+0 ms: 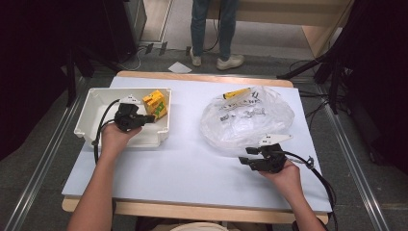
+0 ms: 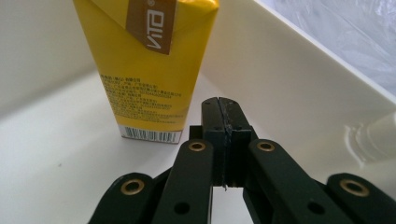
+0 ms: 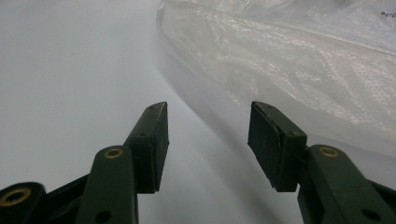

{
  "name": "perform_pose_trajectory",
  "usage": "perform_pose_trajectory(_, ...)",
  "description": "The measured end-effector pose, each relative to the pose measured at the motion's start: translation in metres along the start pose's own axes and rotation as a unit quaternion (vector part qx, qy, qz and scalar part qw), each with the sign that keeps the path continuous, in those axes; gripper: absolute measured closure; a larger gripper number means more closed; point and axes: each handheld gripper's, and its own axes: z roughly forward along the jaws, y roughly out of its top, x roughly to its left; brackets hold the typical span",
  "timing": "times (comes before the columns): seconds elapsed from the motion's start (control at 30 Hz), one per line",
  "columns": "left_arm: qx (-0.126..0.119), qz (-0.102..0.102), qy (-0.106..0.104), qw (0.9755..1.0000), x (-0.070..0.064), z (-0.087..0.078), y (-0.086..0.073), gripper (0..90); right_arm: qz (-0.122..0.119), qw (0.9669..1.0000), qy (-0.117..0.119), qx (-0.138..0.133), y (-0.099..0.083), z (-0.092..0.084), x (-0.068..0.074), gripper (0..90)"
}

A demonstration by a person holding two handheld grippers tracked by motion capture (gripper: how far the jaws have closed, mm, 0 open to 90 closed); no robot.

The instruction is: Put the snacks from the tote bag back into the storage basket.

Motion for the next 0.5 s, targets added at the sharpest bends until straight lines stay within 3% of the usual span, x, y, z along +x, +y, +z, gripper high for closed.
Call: perform_pose_trajectory(0.5,0.007,0.002,0.006,1.0,0.0033,0.0094,-0.0018,90.0,-0.002,1.0,-0.001,0.001,-0.0001,0.0004,0.0001,49.4)
